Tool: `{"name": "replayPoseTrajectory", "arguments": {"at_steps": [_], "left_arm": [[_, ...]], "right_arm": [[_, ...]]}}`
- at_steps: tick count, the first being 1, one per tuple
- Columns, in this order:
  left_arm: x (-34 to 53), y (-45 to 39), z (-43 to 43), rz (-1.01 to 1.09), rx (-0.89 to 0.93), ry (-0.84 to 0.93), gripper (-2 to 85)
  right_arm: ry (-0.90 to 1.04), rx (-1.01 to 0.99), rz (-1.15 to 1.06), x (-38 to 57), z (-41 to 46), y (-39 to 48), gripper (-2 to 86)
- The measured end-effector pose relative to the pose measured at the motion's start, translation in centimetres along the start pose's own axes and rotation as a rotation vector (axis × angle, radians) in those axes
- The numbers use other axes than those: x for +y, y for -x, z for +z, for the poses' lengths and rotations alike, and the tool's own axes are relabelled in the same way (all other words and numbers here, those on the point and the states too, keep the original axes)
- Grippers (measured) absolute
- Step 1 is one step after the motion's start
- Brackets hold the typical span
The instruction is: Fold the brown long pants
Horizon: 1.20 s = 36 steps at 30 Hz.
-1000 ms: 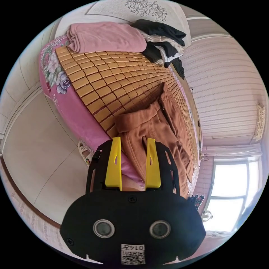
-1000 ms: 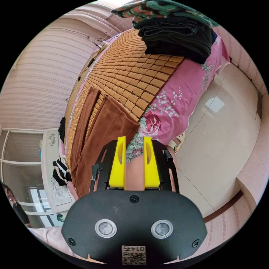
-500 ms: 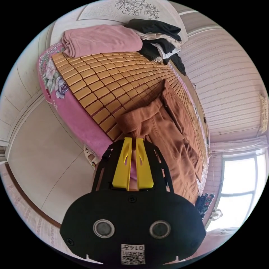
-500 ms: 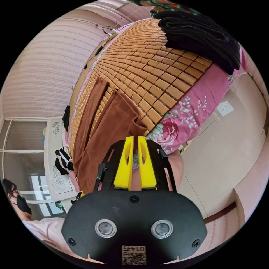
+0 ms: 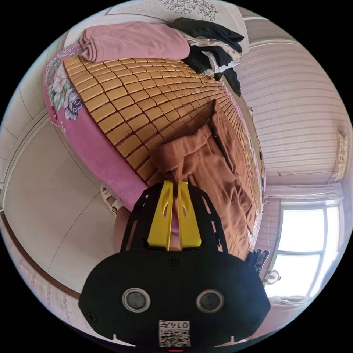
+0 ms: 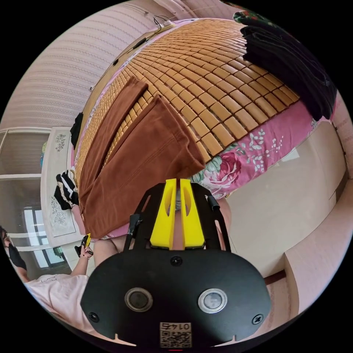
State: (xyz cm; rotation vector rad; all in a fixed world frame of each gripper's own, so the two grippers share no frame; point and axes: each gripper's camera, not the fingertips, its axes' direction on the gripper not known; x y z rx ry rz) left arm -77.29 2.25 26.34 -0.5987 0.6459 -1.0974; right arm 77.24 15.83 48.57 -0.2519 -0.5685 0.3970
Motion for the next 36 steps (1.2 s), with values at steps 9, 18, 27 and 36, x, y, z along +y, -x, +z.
{"name": "replayPoseTrajectory", "arguments": {"at_steps": [9, 18, 27, 36], "left_arm": [[-1.1, -4.5, -3.1, 0.145, 0.133, -0.074, -1.0], [-8.2, -14.1, -2.4, 0.301, 0.269, -0.172, -0.7], [-16.0, -19.3, 5.6, 0.139, 0.23, -0.279, 8.5], [-12.9, -16.0, 10.5, 0.146, -0.088, -0.18, 14.3]], "right_arm": [[-0.145, -0.197, -0.105, -2.3, -4.6, 3.2, 0.3], [-0.204, -0.263, -0.211, -12.3, -5.8, 12.4, 0.3], [-0.171, -0.271, -0.005, -21.3, 3.1, 20.1, 10.1], [-0.211, 0.283, -0.267, -15.5, 7.7, 24.2, 15.7]]}}
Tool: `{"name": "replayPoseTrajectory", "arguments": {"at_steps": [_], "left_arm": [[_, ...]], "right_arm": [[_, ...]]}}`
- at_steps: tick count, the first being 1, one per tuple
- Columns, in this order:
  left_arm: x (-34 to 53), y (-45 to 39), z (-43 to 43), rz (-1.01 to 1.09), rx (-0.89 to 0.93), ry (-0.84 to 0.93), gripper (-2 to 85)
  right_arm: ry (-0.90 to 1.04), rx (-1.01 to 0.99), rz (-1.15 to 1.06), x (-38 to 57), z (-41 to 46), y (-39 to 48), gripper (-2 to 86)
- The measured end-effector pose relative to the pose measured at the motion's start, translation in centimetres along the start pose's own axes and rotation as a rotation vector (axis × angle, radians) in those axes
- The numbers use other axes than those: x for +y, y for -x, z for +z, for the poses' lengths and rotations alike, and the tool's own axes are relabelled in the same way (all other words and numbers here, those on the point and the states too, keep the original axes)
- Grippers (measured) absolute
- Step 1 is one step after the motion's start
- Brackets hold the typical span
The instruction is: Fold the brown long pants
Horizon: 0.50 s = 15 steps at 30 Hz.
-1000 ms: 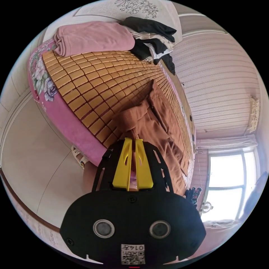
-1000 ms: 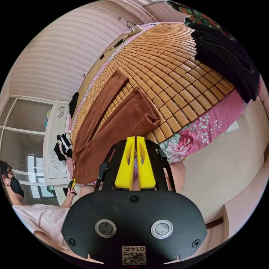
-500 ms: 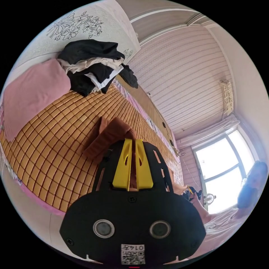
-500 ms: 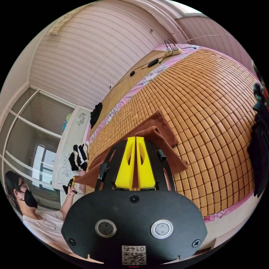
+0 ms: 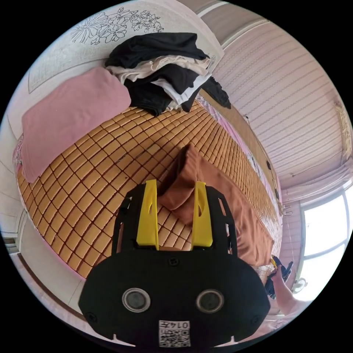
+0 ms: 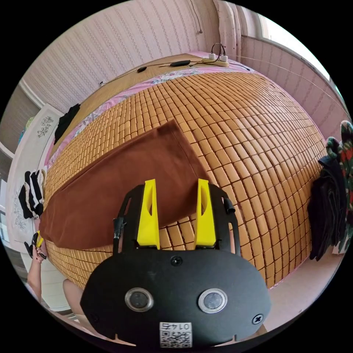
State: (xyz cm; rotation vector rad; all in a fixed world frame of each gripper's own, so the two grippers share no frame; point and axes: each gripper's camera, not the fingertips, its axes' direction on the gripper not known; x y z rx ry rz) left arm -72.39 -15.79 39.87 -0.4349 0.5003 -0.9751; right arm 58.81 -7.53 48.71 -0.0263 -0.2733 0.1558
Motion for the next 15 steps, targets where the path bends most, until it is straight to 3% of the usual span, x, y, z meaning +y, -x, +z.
{"name": "replayPoseTrajectory", "arguments": {"at_steps": [5, 8, 10, 15], "left_arm": [[0.1, -1.3, 1.8, -0.026, 0.04, -0.004, 14.9], [-0.1, -3.0, 0.7, 0.075, 0.068, -0.045, 14.6], [-0.1, -4.9, 1.1, 0.244, 0.031, 0.031, 14.9], [1.1, -9.0, 5.4, 0.407, -0.111, 0.143, 17.9]], "right_arm": [[-0.012, -0.004, 0.0, -0.5, -0.8, 3.2, 16.7], [-0.047, 0.027, 0.027, -0.5, -1.8, 3.3, 16.8], [-0.039, 0.032, 0.003, -0.3, -1.7, 3.5, 17.1], [-0.057, 0.165, -0.063, -0.7, -2.6, 7.2, 16.9]]}}
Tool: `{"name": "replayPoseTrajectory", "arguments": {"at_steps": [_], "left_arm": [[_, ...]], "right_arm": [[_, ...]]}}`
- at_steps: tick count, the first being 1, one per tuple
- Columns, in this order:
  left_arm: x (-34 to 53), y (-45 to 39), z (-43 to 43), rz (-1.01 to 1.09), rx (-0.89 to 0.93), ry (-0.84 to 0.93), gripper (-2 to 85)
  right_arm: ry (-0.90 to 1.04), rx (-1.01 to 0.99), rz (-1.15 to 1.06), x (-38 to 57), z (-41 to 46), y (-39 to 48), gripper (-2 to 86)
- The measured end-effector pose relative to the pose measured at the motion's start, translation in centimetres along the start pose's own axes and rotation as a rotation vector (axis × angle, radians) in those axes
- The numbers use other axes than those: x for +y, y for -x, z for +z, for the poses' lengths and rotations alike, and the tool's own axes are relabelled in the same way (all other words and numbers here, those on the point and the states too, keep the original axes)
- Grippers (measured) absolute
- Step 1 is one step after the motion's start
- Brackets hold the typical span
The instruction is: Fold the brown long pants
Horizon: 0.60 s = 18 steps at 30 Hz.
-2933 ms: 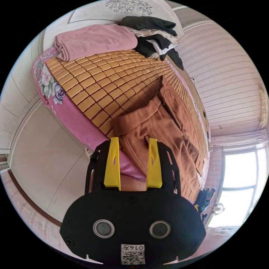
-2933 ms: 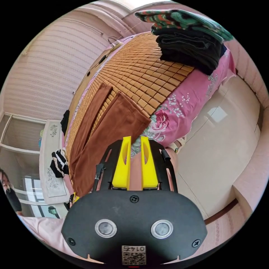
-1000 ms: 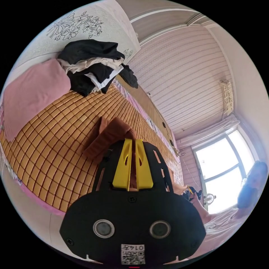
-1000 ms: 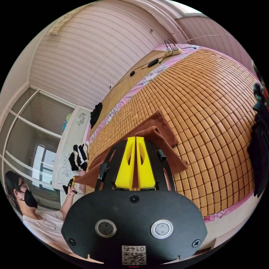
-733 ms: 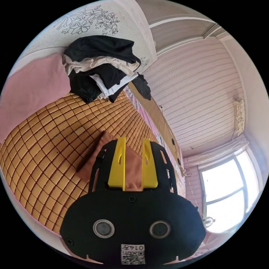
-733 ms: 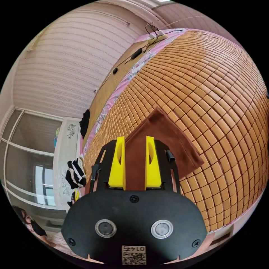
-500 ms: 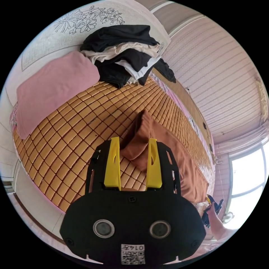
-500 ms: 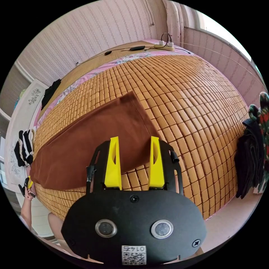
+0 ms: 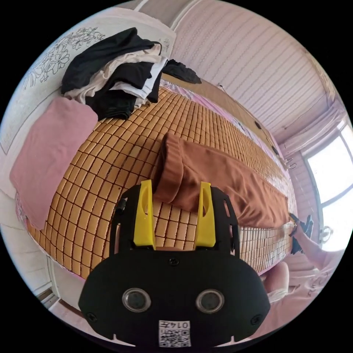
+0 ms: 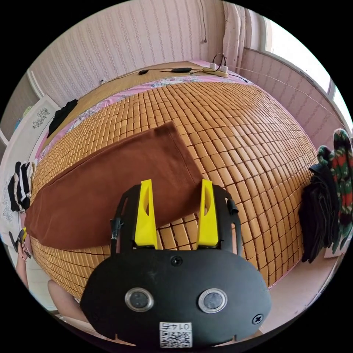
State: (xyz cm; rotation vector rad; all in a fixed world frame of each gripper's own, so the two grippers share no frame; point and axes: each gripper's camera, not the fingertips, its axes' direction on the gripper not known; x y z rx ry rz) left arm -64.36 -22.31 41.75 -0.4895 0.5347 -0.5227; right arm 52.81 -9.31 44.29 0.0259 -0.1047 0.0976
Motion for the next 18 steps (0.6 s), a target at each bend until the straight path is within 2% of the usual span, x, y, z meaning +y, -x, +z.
{"name": "replayPoseTrajectory", "arguments": {"at_steps": [2, 3, 5, 6, 7, 13, 16, 17, 18], "left_arm": [[-0.6, -1.9, 1.4, 0.023, -0.072, 0.013, 18.5], [-0.9, -3.0, 2.2, 0.052, -0.112, 0.024, 18.2], [-1.6, -4.4, 3.3, 0.09, -0.13, 0.043, 17.1], [-2.0, -4.9, 4.2, 0.09, -0.126, 0.07, 16.3], [-2.5, -5.3, 4.9, 0.071, -0.126, 0.103, 15.6], [-3.5, -7.2, 6.4, 0.108, -0.162, 0.195, 12.2], [-3.1, -8.6, 6.7, 0.159, -0.193, 0.212, 10.8], [-3.0, -8.9, 6.7, 0.171, -0.203, 0.216, 10.5], [-2.7, -9.5, 6.8, 0.196, -0.219, 0.229, 10.1]], "right_arm": [[-0.129, 0.067, 0.047, 0.1, -1.6, 0.3, 16.1], [-0.118, 0.067, 0.051, 0.0, -1.4, 0.3, 16.2], [0.079, 0.037, 0.047, -0.4, 0.9, 0.3, 18.8], [0.096, 0.035, 0.049, -0.3, 1.1, 0.3, 19.0], [0.032, 0.045, 0.058, 0.1, 0.6, 0.6, 19.5], [0.047, 0.018, 0.011, 0.0, 0.3, 1.5, 17.2], [0.1, -0.025, -0.034, -0.4, -0.1, 1.4, 13.6], [0.128, -0.089, -0.075, -0.6, -0.4, 1.7, 9.1], [0.14, -0.071, -0.078, -0.7, -0.4, 1.8, 6.8]]}}
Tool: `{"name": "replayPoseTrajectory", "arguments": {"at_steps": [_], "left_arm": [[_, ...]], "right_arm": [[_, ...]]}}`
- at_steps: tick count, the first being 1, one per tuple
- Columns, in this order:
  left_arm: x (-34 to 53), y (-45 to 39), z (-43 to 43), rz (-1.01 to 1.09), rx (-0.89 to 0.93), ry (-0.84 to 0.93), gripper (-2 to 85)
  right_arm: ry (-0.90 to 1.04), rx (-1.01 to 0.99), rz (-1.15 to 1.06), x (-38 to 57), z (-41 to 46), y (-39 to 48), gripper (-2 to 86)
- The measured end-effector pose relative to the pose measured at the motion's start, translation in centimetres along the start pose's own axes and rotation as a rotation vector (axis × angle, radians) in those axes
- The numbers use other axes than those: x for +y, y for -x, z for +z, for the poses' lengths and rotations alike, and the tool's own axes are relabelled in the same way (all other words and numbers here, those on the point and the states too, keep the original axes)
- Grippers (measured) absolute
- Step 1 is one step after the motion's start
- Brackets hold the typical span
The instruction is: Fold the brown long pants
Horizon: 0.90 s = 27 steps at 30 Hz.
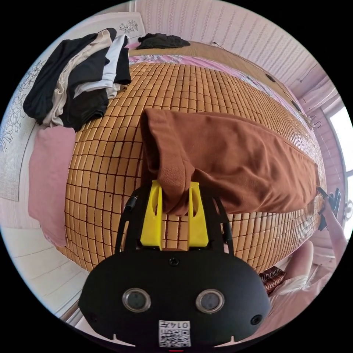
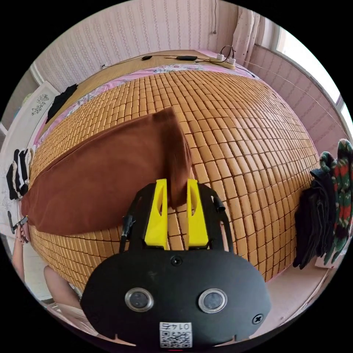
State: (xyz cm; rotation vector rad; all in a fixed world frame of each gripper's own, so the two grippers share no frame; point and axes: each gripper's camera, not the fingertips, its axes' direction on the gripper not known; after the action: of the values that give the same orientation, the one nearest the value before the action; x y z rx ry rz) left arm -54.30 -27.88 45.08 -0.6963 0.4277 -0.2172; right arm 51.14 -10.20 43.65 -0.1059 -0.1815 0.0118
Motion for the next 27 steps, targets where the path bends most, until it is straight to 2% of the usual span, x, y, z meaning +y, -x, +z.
{"name": "replayPoseTrajectory", "arguments": {"at_steps": [4, 9, 14, 18, 20, 23, 27], "left_arm": [[1.5, -0.6, -0.4, -0.001, 0.01, 0.06, 9.6], [6.1, 0.1, -1.4, 0.031, 0.051, 0.132, 9.5], [14.4, 1.2, -2.4, 0.024, 0.079, 0.215, 10.1], [20.5, 3.2, -4.4, -0.097, 0.068, 0.116, 13.6], [21.8, 4.2, -5.9, -0.132, 0.096, 0.067, 14.2], [22.6, 5.4, -8.8, -0.167, 0.11, -0.018, 13.7], [22.0, 5.5, -13.0, -0.141, -0.02, -0.188, 11.2]], "right_arm": [[0.029, 0.065, -0.087, 0.7, -0.8, 1.0, 5.8], [0.102, -0.007, -0.113, 4.6, -3.0, -1.8, 5.5], [0.212, -0.033, -0.163, 14.1, -6.9, -4.7, 5.9], [0.219, 0.1, -0.131, 19.0, -9.0, -6.4, 7.5], [0.092, 0.179, -0.05, 20.3, -11.6, -7.8, 7.1], [-0.062, 0.135, -0.011, 20.0, -14.2, -8.9, 11.0], [-0.092, 0.08, -0.078, 17.8, -13.9, -7.7, 15.1]]}}
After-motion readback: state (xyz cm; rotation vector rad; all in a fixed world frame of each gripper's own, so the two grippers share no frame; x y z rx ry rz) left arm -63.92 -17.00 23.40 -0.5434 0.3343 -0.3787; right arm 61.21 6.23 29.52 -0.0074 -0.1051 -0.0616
